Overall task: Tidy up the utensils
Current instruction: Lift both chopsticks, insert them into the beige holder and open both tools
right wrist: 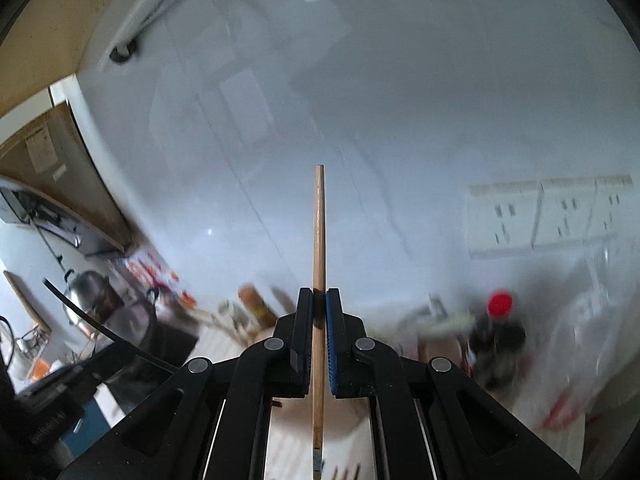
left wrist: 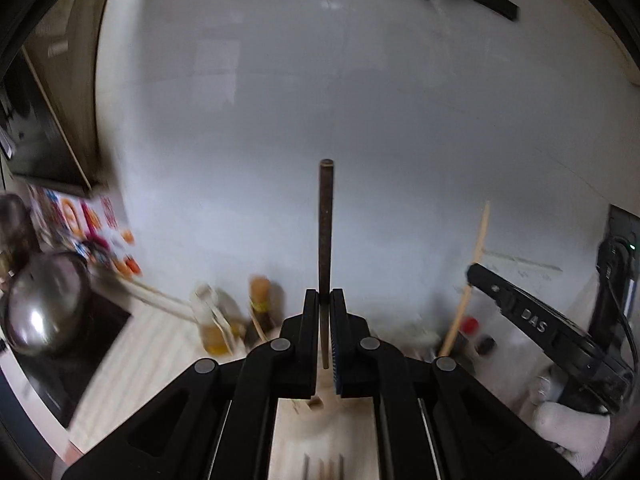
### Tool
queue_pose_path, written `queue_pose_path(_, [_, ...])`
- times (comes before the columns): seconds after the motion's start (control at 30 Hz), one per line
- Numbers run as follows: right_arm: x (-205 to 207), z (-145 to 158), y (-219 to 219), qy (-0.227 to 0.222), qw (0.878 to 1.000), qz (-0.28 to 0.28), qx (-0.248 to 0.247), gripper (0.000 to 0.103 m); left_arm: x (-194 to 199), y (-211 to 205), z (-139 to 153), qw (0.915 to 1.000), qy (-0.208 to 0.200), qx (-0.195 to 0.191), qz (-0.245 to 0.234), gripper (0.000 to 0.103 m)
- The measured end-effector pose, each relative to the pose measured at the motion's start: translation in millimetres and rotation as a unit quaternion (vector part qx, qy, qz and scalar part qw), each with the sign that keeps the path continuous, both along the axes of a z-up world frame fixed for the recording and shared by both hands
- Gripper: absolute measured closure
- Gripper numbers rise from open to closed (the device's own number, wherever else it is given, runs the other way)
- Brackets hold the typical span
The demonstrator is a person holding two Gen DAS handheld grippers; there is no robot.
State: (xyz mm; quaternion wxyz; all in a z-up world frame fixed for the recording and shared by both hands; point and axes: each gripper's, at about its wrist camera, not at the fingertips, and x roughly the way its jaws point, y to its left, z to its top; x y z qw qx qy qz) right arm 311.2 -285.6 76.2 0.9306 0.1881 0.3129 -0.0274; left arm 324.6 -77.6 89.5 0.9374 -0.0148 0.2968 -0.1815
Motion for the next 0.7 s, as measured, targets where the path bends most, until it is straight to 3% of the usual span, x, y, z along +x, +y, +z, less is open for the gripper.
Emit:
queue_pose_path(0.13, [32.3, 8.4, 1.1, -0.026, 0.999, -0.016, -0.017, 0.097, 32.4, -1.8, -4.5, 0.9994, -0.006, 0.028, 0.022, 0.1])
queue_pose_path(0.27, [66.2, 1.9, 1.8, -0.043, 0.998, -0.022, -0.028, 0.097, 64.8, -4.4, -26.0, 0.9985, 0.022, 0.041, 0.028, 0.1])
queue_pose_path(0.5, [114.5, -30.0, 15.1, -0.047, 0.999, 0.008, -0.027, 0.097, 94.2, -5.1, -71.0, 0.9949, 0.083, 0.049, 0.033, 0.1])
queue_pose_path(0.7, [142.6, -61.0, 35.7, -0.033, 0.998, 0.037, -0.029, 0.097, 104.0, -2.8, -88.9, 0.9919, 0.108, 0.054, 0.042, 0.1])
